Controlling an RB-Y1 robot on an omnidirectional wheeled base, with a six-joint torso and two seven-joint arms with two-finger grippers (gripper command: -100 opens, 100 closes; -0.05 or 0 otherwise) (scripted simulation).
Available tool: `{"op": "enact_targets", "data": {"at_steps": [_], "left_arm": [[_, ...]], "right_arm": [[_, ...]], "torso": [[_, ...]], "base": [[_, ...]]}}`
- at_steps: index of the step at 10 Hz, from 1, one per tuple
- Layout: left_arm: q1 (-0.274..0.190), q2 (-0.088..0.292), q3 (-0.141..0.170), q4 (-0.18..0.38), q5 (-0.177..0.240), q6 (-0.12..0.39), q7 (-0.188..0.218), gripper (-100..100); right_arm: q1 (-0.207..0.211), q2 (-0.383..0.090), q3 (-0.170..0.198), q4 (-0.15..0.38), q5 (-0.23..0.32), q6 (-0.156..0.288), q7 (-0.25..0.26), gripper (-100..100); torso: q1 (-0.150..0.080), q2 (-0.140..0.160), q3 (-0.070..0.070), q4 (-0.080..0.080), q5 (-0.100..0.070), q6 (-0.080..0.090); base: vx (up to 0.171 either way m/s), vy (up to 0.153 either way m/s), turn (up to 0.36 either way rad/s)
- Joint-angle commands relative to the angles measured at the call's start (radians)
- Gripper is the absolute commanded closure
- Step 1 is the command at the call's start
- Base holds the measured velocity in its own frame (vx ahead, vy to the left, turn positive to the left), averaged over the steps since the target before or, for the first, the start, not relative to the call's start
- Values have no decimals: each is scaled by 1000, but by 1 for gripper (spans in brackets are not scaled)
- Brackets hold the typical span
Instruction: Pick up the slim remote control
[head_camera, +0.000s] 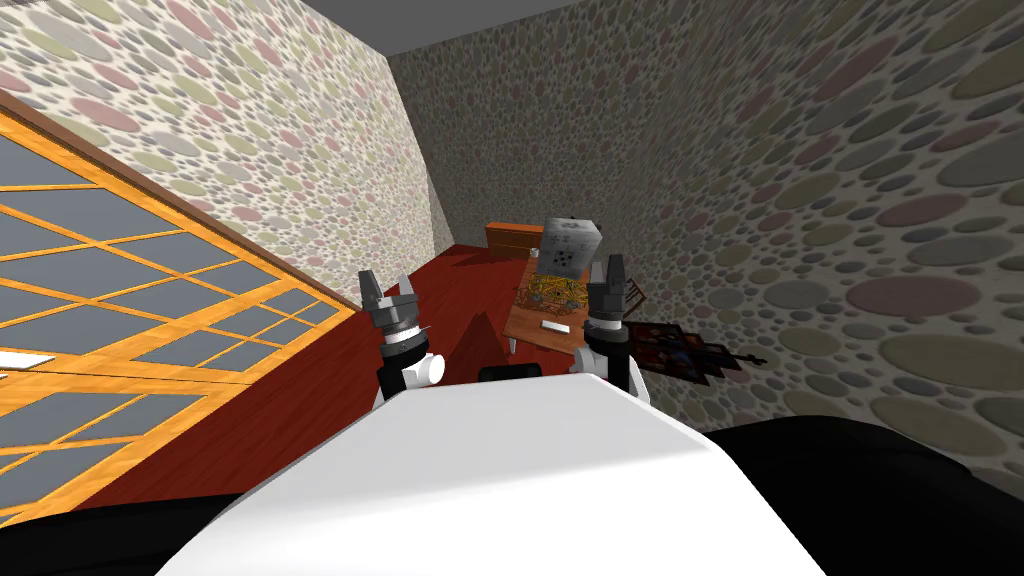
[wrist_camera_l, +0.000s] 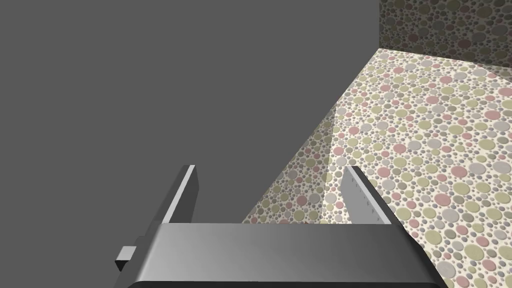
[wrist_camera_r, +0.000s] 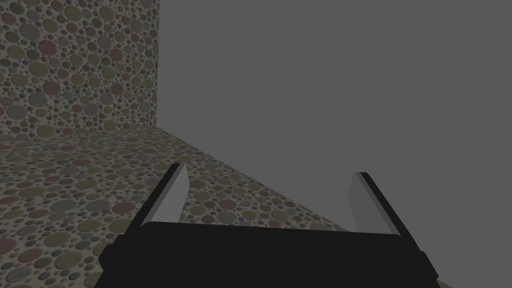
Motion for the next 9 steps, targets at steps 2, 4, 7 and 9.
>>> {"op": "enact_targets", "data": {"at_steps": [2,4,7,9], "left_arm": [[0,0,0,0,0,0,0,0],[0,0,0,0,0,0,0,0],[0,0,0,0,0,0,0,0],[0,0,0,0,0,0,0,0]], "right_arm": [[12,-48,13,21,21,6,5,-100],[29,-90,30,55,53,15,12,-100],[63,-146,63,135,121,35,23,-100],[89,-183,88,205,178,51,30,-100]], "torso": [[0,1,0,0,0,0],[-1,4,2,1,0,0],[-2,7,4,1,0,0],[-2,7,4,2,0,0]], "base": [[-28,-1,54],[-74,-15,104],[-97,-21,162],[-102,-19,229]]}}
